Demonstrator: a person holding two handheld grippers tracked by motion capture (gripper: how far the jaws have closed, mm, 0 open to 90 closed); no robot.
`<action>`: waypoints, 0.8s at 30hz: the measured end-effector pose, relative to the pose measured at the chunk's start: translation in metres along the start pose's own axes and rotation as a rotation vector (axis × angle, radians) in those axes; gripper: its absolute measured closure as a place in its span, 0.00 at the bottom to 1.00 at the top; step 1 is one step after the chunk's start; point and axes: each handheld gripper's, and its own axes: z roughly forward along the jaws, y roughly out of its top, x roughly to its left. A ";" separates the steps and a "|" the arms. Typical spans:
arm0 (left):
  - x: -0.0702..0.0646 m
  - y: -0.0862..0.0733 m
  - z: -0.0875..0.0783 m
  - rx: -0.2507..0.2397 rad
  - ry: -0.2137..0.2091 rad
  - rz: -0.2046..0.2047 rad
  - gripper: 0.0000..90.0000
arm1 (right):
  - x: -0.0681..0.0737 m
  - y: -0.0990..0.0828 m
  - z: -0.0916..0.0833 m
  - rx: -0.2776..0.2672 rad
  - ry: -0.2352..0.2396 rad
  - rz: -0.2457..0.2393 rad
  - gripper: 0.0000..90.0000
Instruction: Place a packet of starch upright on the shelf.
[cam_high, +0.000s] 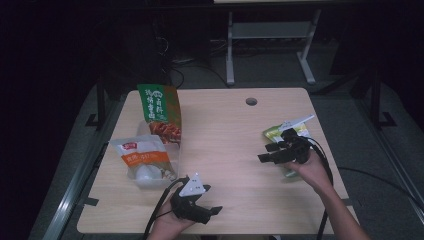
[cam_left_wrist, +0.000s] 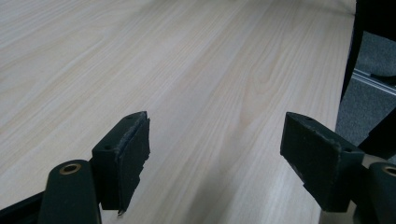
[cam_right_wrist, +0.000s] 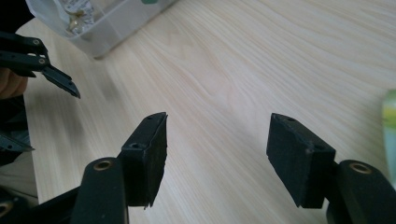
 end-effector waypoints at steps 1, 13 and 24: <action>0.001 0.001 0.001 0.000 0.001 -0.002 0.26 | -0.002 -0.002 -0.002 0.003 -0.008 0.001 0.41; 0.006 0.019 0.013 -0.012 0.001 -0.002 0.26 | -0.027 -0.026 -0.034 0.017 -0.136 0.071 0.38; 0.002 0.027 0.021 -0.010 -0.011 0.004 0.26 | -0.054 -0.059 -0.050 0.044 -0.277 0.147 0.38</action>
